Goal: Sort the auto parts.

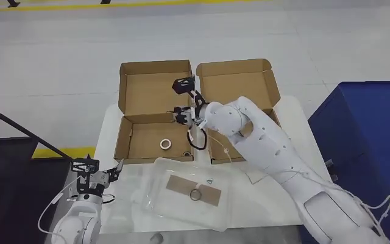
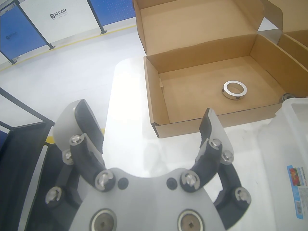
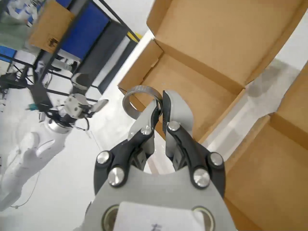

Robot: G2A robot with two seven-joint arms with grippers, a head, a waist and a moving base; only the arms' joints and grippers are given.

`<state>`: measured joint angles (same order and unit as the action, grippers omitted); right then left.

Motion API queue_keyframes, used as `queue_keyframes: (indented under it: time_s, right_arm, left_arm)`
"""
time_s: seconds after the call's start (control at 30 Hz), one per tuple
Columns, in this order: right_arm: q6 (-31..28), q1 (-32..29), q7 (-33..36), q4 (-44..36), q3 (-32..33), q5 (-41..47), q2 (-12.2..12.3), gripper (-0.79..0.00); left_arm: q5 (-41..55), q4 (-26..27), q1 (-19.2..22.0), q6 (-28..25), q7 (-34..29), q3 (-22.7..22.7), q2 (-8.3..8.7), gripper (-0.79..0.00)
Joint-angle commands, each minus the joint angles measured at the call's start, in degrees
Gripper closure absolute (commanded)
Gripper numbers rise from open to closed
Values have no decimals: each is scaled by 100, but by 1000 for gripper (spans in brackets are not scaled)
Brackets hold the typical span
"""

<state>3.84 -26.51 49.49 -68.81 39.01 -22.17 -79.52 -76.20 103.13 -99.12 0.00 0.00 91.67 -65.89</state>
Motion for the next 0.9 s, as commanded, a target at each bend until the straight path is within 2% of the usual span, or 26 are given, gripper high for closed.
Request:
queue_keyframes:
  time_s: [0.0,0.13,0.87]
  right_arm:
    - [-106,213,39,605,-288,362,-188,0]
    - [-121,532,78,1340,-807,374,-535,0]
    - [-121,532,78,1340,-807,374,-535,0]
  left_arm:
    - [0,0,0,0,0,0,0,-785]
    - [0,0,0,0,0,0,0,-785]
    - [0,0,0,0,0,0,0,-785]
